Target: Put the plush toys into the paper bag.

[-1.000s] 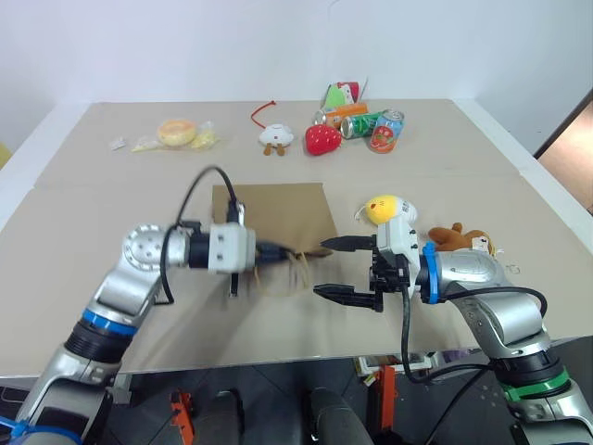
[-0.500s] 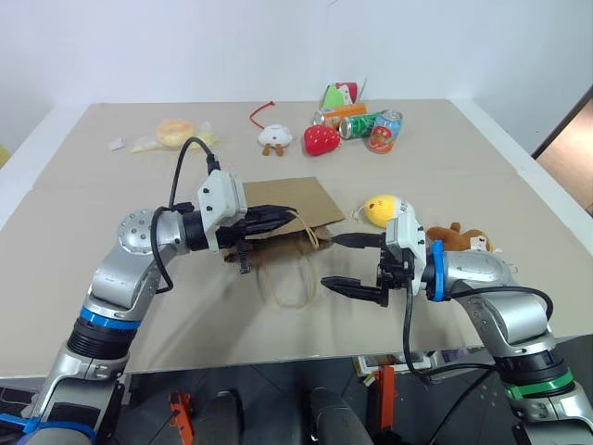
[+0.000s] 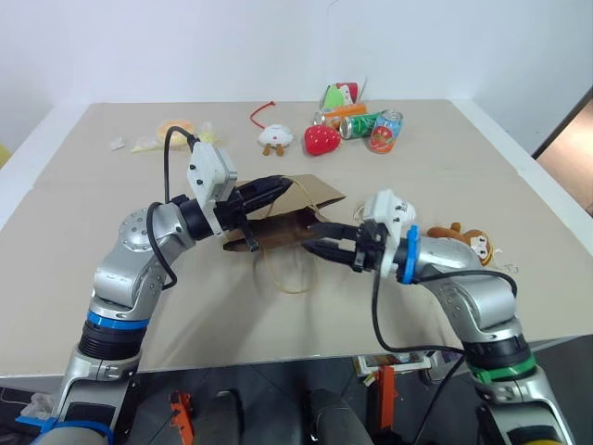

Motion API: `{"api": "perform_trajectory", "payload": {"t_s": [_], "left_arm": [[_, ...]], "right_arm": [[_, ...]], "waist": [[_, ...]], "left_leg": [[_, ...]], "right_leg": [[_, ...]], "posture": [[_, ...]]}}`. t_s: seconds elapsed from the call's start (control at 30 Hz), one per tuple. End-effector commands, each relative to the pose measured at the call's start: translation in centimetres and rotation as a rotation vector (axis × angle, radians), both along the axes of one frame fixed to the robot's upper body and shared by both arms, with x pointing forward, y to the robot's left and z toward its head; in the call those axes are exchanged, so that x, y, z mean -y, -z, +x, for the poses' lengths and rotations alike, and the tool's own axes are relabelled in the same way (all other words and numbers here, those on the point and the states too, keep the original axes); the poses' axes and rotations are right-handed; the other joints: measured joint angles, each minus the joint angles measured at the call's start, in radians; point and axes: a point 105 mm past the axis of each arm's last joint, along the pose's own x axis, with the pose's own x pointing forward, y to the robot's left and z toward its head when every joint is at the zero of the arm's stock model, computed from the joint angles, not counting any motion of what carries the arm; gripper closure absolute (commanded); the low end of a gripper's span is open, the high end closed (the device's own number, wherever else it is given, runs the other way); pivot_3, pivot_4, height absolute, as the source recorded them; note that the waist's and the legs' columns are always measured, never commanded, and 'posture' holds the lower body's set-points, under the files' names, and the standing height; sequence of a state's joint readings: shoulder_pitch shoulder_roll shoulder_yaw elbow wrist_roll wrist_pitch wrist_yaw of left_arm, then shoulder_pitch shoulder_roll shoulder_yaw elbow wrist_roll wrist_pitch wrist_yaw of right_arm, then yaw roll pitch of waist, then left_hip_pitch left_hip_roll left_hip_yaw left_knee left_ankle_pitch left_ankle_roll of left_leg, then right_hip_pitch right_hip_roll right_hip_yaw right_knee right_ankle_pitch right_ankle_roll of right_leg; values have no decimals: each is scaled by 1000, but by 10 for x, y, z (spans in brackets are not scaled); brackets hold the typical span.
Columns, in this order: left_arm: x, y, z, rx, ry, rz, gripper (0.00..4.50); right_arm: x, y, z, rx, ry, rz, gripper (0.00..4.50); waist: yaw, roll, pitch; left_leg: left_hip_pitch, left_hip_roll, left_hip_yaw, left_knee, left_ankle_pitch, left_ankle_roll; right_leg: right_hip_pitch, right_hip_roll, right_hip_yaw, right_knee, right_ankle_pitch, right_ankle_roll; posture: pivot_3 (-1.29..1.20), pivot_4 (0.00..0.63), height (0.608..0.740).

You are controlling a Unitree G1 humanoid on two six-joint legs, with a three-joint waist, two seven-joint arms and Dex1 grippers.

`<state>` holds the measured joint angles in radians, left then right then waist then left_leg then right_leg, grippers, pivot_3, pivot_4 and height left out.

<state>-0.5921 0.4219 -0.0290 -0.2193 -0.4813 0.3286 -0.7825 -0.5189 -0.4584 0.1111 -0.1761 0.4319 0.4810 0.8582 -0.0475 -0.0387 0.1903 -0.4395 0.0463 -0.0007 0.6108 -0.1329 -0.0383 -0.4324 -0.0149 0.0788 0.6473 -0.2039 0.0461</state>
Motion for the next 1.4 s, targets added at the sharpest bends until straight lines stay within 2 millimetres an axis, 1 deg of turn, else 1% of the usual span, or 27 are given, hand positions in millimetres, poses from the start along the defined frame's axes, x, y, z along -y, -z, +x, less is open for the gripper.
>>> {"api": "perform_trajectory", "payload": {"t_s": [0.03, 0.07, 0.13, 0.3, 0.37, 0.47, 0.5, 0.57, 0.63, 0.83, 1.0, 1.13, 1.2, 1.4], "left_arm": [[3, -17, -8, 74, 0, -23, 4500], [3, -17, -8, 72, -1, -23, 4500], [3, -16, -8, 67, -14, -35, 4500], [2, -25, -3, 72, -79, -113, 4500], [2, -28, -1, 84, -105, -127, 4500], [1, -30, 3, 91, -152, -155, 4500], [1, -30, 4, 91, -165, -165, 4500], [2, -31, 5, 90, -182, -182, 4500], [2, -33, 5, 88, -201, -204, 4500], [3, -37, 4, 110, -228, -228, 4500], [10, -60, -8, 240, -194, -213, 4500], [17, -82, -24, 357, -149, -204, 4500], [19, -88, -29, 392, -135, -198, 4500], [27, -91, -44, 470, -83, -141, 4500]], "right_arm": [[-11, -11, 16, 36, 74, 26, 4392], [-14, -12, 18, 40, 80, 26, 4461], [-20, -11, 24, 50, 97, 18, 4461], [-31, 1, 37, 70, 165, -28, 4461], [-33, 11, 40, 72, 192, -57, 4461], [-35, 36, 41, 87, 222, -140, 4461], [-36, 42, 42, 82, 239, -142, 4461], [-38, 51, 46, 76, 280, -139, 4461], [-39, 55, 49, 68, 313, -122, 4461], [-38, 62, 59, 76, 380, -121, 4461], [-33, 63, 63, 75, 407, -112, 4461], [-30, 61, 64, 78, 414, -109, 4461], [-29, 60, 65, 78, 421, -105, 4461], [-28, 60, 64, 78, 419, -105, 4461]], "waist": [[-1, 0, 0], [0, 0, 0], [0, 0, 0], [0, 0, 0], [0, 0, 0], [0, 0, 0], [0, 0, 0], [0, 0, 0], [0, 0, 0], [0, 0, 0], [0, 0, 0], [0, 0, 0], [0, 0, 0], [-1, 0, 0]], "left_leg": [[0, 0, 0, 0, 0, 0], [0, 0, 0, 0, 0, 0], [0, 0, 0, 0, 0, 0], [-1, 0, 0, 0, 0, 0], [-1, 0, 0, 0, 0, 0], [-1, 0, 0, 0, 0, 0], [-1, 0, 0, 0, 0, 0], [-1, 0, 0, 0, 0, 0], [-1, 0, 0, 0, 0, 0], [-1, 0, 0, 0, 0, 0], [-1, 0, 0, 0, 0, 0], [-1, 0, 0, 0, 0, 0], [-1, 0, 0, 0, 0, 0], [-1, 0, 0, 0, 0, 0]], "right_leg": [[0, 0, 0, 0, 0, 0], [0, 0, 0, 0, 0, 0], [0, 1, 0, 0, 1, 0], [0, 0, 0, 0, 1, 0], [0, 0, 1, 0, 1, 0], [0, 1, 1, 0, 1, 0], [0, 1, 1, 0, 1, 0], [0, 1, 1, 0, 1, 0], [-1, 1, 1, 0, 1, 0], [-1, 2, 1, 0, 1, 0], [-1, 2, 2, 0, 1, 0], [-1, 2, 2, 0, 1, 0], [-1, 2, 2, 0, 1, 0], [-1, 2, 2, 0, 1, 0]], "posture": [[0, 150, 740], [0, 150, 740], [0, 150, 740], [0, 150, 740], [0, 150, 740], [0, 150, 740], [0, 150, 740], [0, 150, 740], [0, 150, 740], [0, 150, 740], [0, 150, 740], [0, 150, 740], [0, 150, 740], [0, 150, 740]]}}
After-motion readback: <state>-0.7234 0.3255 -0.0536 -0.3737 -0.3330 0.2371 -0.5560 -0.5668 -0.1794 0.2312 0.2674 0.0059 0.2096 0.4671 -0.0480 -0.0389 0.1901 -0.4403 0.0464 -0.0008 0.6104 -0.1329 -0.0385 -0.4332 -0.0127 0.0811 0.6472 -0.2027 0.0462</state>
